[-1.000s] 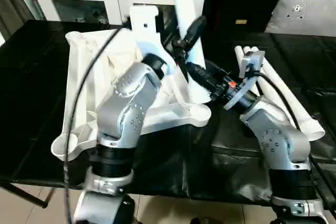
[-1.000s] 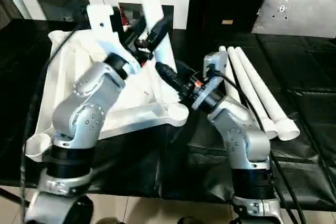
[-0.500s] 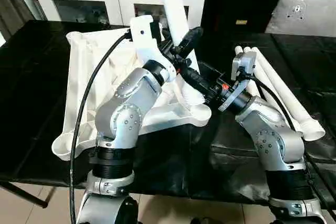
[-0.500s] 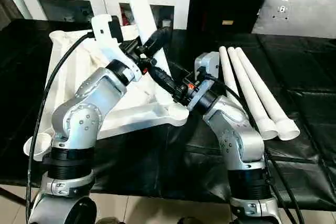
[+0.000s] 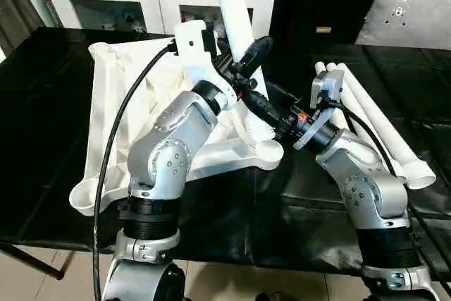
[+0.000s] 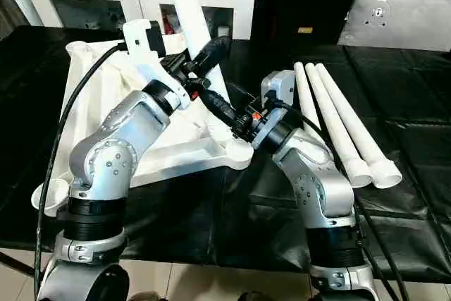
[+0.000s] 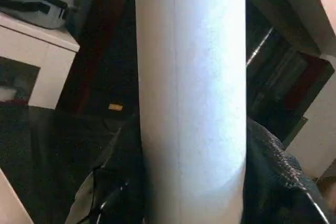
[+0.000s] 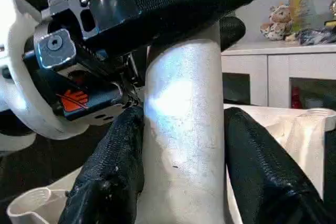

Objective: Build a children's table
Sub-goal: Pick table leg

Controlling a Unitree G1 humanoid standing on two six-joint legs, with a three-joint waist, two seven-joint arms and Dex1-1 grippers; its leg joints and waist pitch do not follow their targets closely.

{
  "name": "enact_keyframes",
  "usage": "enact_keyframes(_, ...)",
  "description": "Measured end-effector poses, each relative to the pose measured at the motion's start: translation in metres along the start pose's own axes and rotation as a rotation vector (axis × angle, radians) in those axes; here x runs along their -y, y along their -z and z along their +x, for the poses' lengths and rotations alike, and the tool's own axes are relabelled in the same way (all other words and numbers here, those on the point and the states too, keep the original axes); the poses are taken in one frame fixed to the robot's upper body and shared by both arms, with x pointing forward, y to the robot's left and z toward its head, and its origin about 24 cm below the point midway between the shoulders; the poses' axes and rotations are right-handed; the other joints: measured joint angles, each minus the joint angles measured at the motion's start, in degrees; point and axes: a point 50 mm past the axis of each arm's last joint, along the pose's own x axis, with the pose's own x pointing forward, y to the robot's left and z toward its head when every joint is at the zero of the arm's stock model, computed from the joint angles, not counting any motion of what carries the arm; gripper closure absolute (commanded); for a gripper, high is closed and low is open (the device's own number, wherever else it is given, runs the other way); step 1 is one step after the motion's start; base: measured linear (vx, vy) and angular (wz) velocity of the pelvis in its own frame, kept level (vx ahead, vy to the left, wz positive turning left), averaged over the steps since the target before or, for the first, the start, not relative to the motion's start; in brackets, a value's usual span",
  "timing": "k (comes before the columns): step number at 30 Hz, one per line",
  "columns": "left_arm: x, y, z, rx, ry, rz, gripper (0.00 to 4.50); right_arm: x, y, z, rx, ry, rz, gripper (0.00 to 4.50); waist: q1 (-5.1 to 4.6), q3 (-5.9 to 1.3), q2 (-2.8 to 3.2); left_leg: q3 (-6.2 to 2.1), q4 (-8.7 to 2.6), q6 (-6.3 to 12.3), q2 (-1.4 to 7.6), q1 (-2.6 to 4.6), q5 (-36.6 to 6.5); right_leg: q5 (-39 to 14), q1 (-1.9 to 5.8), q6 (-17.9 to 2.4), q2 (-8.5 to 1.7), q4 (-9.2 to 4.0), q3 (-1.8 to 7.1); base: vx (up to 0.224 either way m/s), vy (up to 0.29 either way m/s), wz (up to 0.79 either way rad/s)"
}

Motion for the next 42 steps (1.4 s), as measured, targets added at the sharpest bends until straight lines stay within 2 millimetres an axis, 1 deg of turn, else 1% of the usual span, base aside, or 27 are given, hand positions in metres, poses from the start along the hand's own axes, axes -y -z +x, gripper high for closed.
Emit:
enact_keyframes(5, -0.001, 0.003, 0.001, -0.025, -0.009, 0.051, 2.57, 0.001, 0.004, 0.000, -0.021, 0.014, 0.001, 2.62, -0.02, 0.00, 0.01, 0.00, 0.01, 0.02, 0.00, 0.00, 0.0, 0.0, 0.00, 0.0, 0.00, 0.02, 0.01, 0.000, 0.000, 0.00)
enact_keyframes(6, -0.002, 0.003, 0.001, -0.025, -0.010, 0.051, 2.57, 0.002, 0.004, 0.001, -0.023, 0.015, 0.003, 2.06, -0.01, 0.00, 0.01, 0.00, 0.01, 0.01, 0.00, 0.00, 0.0, 0.0, 0.00, 0.0, 0.00, 0.02, 0.00, 0.000, 0.000, 0.00)
enact_keyframes(7, -0.002, 0.003, 0.001, -0.025, -0.011, 0.051, 2.57, 0.002, 0.004, 0.001, -0.024, 0.015, 0.004, 1.92, 0.00, 0.00, 0.01, 0.00, 0.01, 0.02, 0.00, 0.00, 0.0, 0.0, 0.00, 0.0, 0.00, 0.03, 0.00, 0.000, 0.000, 0.00)
enact_keyframes(9, -0.008, 0.001, 0.001, -0.014, -0.040, 0.083, 2.57, 0.003, 0.004, 0.001, -0.025, 0.012, -0.001, 1.85, -0.10, 0.00, 0.01, 0.01, 0.02, 0.02, 0.00, 0.01, 0.0, 0.0, 0.00, 0.0, 0.00, 0.04, 0.01, 0.000, 0.000, 0.00)
enact_keyframes(12, -0.018, -0.006, -0.002, 0.005, -0.079, 0.115, 2.59, 0.007, 0.001, -0.004, -0.027, 0.025, -0.023, 1.50, -0.07, -0.01, 0.01, 0.01, 0.02, 0.03, 0.01, 0.02, 0.0, 0.0, 0.00, 0.0, 0.00, 0.06, -0.01, 0.000, 0.000, 0.00)
enact_keyframes(14, -0.022, -0.008, -0.003, 0.015, -0.092, 0.120, 2.59, 0.009, 0.000, -0.005, -0.027, 0.029, -0.029, 1.39, -0.03, -0.01, 0.01, 0.01, 0.02, 0.03, 0.01, 0.00, 0.0, 0.0, 0.00, 0.0, 0.00, 0.05, 0.00, 0.000, 0.000, 0.00)
enact_keyframes(16, -0.023, -0.009, -0.004, 0.016, -0.095, 0.128, 2.59, 0.010, -0.001, -0.007, -0.034, 0.035, -0.035, 1.10, 0.08, -0.01, 0.01, 0.01, 0.05, 0.03, 0.00, -0.03, 0.0, 0.0, 0.00, 0.0, -0.02, 0.04, -0.01, 0.000, 0.000, 0.00)
enact_keyframes(18, -0.025, -0.010, -0.004, 0.012, -0.091, 0.137, 2.59, 0.015, -0.004, -0.014, -0.089, 0.038, -0.006, 1.06, 0.36, -0.01, 0.01, 0.01, 0.09, 0.03, -0.02, -0.05, 0.0, 0.0, 0.01, 0.0, -0.05, 0.02, 0.00, 0.000, 0.000, 0.00)
enact_keyframes(19, -0.026, -0.010, -0.005, 0.009, -0.095, 0.142, 2.59, 0.018, -0.005, -0.017, -0.096, 0.044, 0.007, 1.05, 0.35, -0.01, 0.01, 0.01, 0.11, 0.04, -0.02, -0.04, 0.0, 0.0, 0.03, 0.0, -0.05, 0.02, 0.00, 0.000, 0.000, 0.00)
enact_keyframes(23, -0.032, -0.012, -0.006, -0.004, -0.080, 0.155, 2.59, 0.027, -0.015, -0.024, -0.068, 0.078, 0.057, 1.05, 0.22, 0.00, 0.01, 0.01, 0.12, 0.09, 0.00, -0.01, 0.1, 0.1, 0.03, 0.0, -0.04, 0.07, -0.02, 0.000, 0.000, 0.00)
enact_keyframes(26, -0.030, -0.013, -0.005, -0.011, -0.039, 0.154, 2.59, 0.032, -0.024, -0.025, -0.041, 0.086, 0.087, 1.05, 0.14, -0.01, 0.00, 0.03, 0.12, 0.10, 0.00, 0.02, 0.1, 0.1, 0.03, 0.0, -0.04, 0.11, -0.02, 0.000, 0.000, 0.00)
enact_keyframes(28, -0.028, -0.015, -0.005, -0.021, 0.004, 0.156, 2.59, 0.033, -0.024, -0.031, -0.105, 0.062, 0.073, 1.05, 0.29, -0.01, 0.00, 0.03, 0.12, 0.10, 0.00, 0.02, 0.1, 0.1, 0.04, 0.0, -0.04, 0.10, -0.02, 0.000, 0.000, 0.00)
enact_keyframes(32, -0.029, -0.017, -0.007, -0.040, 0.072, 0.183, 2.59, 0.025, -0.021, -0.036, -0.165, -0.036, 0.075, 1.05, 0.22, -0.01, 0.00, 0.04, 0.12, 0.11, 0.01, 0.01, 0.1, 0.1, 0.04, 0.0, -0.04, 0.11, -0.02, 0.000, 0.000, 0.00)
enact_keyframes(35, -0.019, -0.014, -0.007, -0.052, 0.195, 0.163, 2.59, 0.019, -0.023, -0.035, -0.175, -0.140, 0.097, 1.05, 0.38, 0.01, -0.04, 0.06, 0.17, 0.11, 0.00, 0.00, 0.1, 0.1, 0.04, 0.0, -0.06, 0.10, -0.01, 0.000, 0.000, 0.00)
enact_keyframes(37, -0.014, -0.013, -0.007, -0.052, 0.263, 0.143, 2.59, 0.018, -0.028, -0.034, -0.174, -0.185, 0.094, 1.05, 0.52, 0.00, -0.05, 0.09, 0.20, 0.12, 0.01, 0.02, 0.1, 0.1, 0.04, 0.0, -0.06, 0.13, 0.01, 0.000, 0.000, 0.00)
enact_keyframes(40, -0.011, -0.011, -0.008, -0.088, 0.337, 0.173, 2.59, 0.018, -0.040, -0.034, -0.183, -0.279, 0.065, 1.05, 0.57, 0.00, -0.14, 0.11, 0.23, 0.17, 0.02, 0.04, 0.1, 0.1, 0.04, 0.0, -0.06, 0.20, 0.01, 0.000, 0.000, 0.00)
enact_keyframes(42, -0.007, -0.009, -0.008, -0.099, 0.387, 0.178, 2.59, 0.017, -0.043, -0.033, -0.201, -0.331, 0.048, 1.05, 0.57, -0.04, -0.31, 0.12, 0.22, 0.20, 0.03, 0.06, 0.1, 0.1, 0.04, 0.0, -0.06, 0.25, -0.01, 0.000, 0.000, 0.00)
